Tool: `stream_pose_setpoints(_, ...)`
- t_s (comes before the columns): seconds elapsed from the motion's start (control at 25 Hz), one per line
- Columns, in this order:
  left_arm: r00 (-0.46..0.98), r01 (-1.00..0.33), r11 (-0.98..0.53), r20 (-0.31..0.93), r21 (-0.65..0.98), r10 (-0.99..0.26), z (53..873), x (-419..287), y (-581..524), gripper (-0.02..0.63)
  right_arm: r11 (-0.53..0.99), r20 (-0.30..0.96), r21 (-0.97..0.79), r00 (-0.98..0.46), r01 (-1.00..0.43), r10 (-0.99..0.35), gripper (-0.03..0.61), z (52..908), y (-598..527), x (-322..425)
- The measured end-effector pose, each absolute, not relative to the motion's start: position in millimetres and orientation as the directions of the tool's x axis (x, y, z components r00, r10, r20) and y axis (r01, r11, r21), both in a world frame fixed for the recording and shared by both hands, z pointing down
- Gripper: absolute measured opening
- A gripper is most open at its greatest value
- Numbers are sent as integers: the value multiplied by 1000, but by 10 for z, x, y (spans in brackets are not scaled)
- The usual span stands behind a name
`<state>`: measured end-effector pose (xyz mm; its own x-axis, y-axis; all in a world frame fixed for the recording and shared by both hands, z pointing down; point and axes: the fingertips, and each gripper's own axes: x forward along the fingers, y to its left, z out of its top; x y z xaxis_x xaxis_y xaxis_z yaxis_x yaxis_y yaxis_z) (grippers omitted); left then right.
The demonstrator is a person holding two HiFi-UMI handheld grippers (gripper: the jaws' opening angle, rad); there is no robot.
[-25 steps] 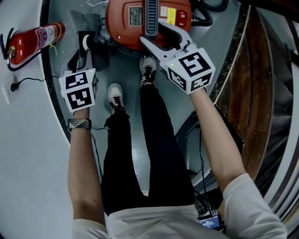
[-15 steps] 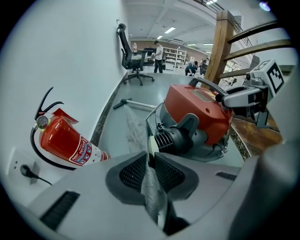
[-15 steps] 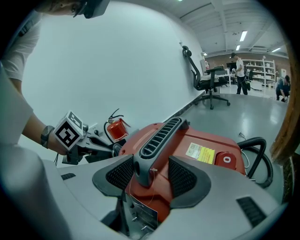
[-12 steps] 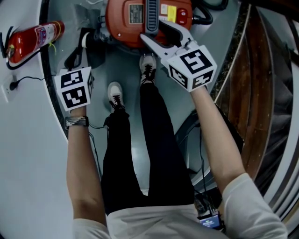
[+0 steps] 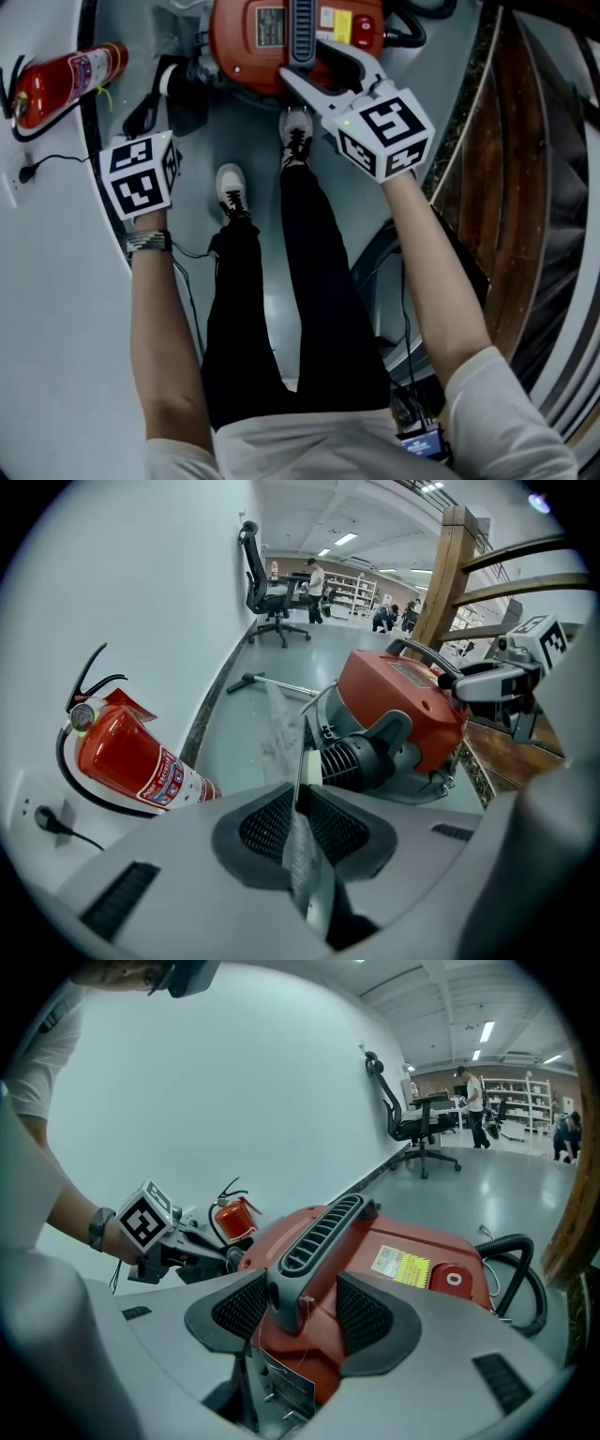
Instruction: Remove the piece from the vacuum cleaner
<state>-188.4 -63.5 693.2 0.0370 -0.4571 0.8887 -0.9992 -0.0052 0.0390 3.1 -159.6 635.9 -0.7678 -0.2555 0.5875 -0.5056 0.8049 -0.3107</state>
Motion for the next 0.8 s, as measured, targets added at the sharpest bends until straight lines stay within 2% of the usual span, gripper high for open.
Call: stream_pose_setpoints(0.8,77,-997,-39,894,67,-442,6938,-1936,-651,60,809,582,-310,-773,-499,-254,241,6359,-1588,33)
